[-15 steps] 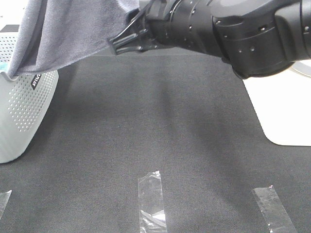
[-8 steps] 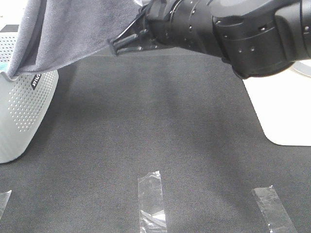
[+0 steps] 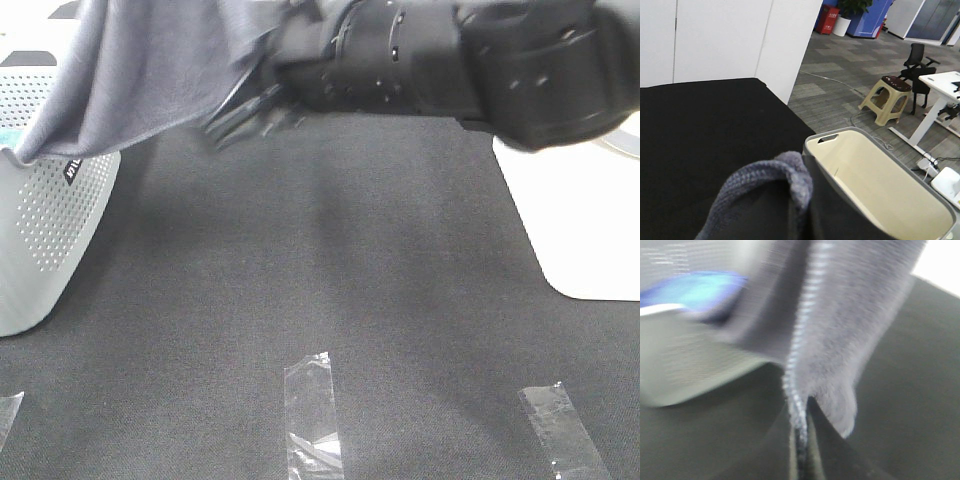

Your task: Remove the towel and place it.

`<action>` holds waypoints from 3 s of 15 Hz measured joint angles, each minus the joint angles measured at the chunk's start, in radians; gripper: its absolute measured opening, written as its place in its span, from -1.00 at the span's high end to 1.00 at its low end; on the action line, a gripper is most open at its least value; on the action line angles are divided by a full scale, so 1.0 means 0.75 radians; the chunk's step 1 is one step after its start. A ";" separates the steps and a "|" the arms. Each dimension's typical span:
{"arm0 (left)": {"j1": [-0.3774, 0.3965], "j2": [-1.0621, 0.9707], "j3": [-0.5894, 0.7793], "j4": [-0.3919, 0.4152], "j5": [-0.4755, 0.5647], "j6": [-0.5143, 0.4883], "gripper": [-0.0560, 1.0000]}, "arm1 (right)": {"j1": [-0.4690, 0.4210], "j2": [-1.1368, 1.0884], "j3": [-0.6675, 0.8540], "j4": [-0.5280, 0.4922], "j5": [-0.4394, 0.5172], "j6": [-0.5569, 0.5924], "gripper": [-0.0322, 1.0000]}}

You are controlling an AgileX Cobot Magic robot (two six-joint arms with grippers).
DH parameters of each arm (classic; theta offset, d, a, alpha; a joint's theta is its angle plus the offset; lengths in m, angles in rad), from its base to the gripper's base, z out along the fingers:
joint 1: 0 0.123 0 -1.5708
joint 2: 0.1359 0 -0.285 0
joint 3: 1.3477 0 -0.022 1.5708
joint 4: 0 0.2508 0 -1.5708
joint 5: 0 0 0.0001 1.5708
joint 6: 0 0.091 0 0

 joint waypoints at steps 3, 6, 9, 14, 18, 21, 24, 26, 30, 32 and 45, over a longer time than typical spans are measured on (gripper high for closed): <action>0.000 0.001 0.004 0.117 0.071 -0.063 0.89 | 0.000 -0.001 0.000 0.029 0.260 0.007 0.94; 0.000 0.029 0.005 0.252 0.191 -0.145 0.89 | 0.000 -0.007 0.000 -0.131 0.484 0.185 0.94; 0.000 0.056 0.007 0.316 0.311 -0.172 0.89 | 0.000 -0.011 -0.001 -0.689 0.665 0.775 0.94; -0.007 0.063 0.007 0.387 0.436 -0.197 0.89 | 0.000 -0.011 -0.156 -1.949 1.041 2.168 0.94; -0.007 0.108 0.007 0.511 0.516 -0.296 0.89 | -0.008 -0.011 -0.307 -2.417 1.313 2.431 0.94; -0.007 0.123 0.007 0.581 0.475 -0.313 0.89 | -0.171 -0.028 -0.401 -2.480 1.339 2.452 0.94; -0.008 0.148 0.007 0.567 0.316 -0.321 0.89 | -0.377 -0.037 -0.456 -2.324 1.253 2.299 0.94; -0.008 0.215 0.007 0.537 0.157 -0.323 0.89 | -0.541 -0.037 -0.513 -2.161 1.147 2.169 0.94; -0.011 0.315 0.007 0.503 -0.139 -0.323 0.89 | -0.685 -0.037 -0.603 -2.041 0.975 2.063 0.94; -0.016 0.368 0.008 0.484 -0.437 -0.323 0.89 | -0.747 0.008 -0.692 -2.055 0.799 2.025 0.94; -0.016 0.560 0.008 0.601 -1.559 -0.321 0.89 | -0.840 0.457 -1.171 -2.240 0.009 2.017 0.94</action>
